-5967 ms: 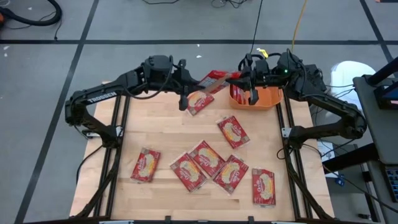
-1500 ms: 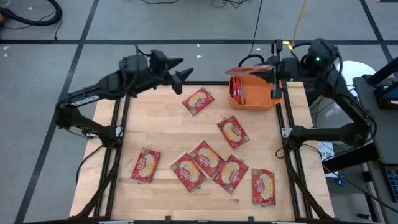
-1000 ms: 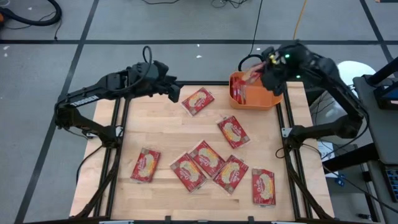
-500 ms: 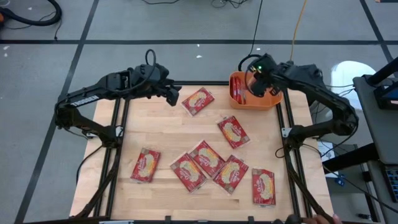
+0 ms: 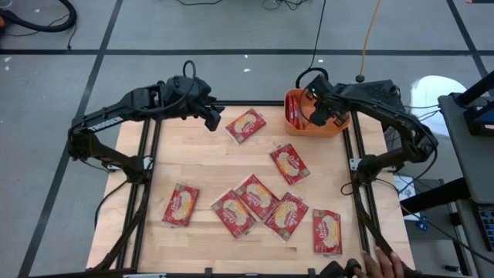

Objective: Sort popcorn bags into baskets
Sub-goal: Put the red popcorn bag into the orange bin

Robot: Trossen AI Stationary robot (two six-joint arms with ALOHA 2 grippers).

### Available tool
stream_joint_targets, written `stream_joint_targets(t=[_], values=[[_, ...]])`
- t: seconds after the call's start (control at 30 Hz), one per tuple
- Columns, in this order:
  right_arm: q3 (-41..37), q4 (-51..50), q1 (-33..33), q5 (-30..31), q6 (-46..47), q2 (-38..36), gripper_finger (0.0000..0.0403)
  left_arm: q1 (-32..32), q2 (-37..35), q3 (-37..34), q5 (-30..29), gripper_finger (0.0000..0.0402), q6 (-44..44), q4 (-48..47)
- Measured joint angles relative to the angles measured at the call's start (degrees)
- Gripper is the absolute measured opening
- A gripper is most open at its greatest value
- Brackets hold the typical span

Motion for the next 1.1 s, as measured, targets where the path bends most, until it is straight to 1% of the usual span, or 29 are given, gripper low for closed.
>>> stream_joint_targets(t=[0.13,0.37,0.53,0.63,0.73,0.83,1.1], values=[[-0.7,3.3,0.0,-0.6,0.0,1.8,0.0047,0.1,0.0,0.0,0.6,0.023,-0.4,0.0],[-1.7,5.8,0.0,-2.2,-0.5,4.4,0.0047,-0.1,0.0,0.0,0.6,0.023,-0.8,0.0],[-3.6,12.6,0.0,-2.3,0.8,4.5,0.0048,-0.1,0.0,0.0,0.6,0.023,-0.8,0.0],[-3.9,15.0,0.0,-3.2,3.3,4.5,0.0051,-0.1,0.0,0.0,0.6,0.023,-0.8,0.1],[-4.0,16.6,0.0,-6.3,3.8,4.5,0.0065,-0.1,0.0,0.0,0.6,0.023,-0.8,0.1],[-4.0,18.4,0.0,-6.9,3.9,4.5,0.0084,-0.1,0.0,0.0,0.6,0.023,-0.8,0.1],[-4.0,19.0,-1.1,-12.4,5.7,4.5,0.0132,-0.1,0.0,0.0,0.6,0.023,-0.8,0.1]])
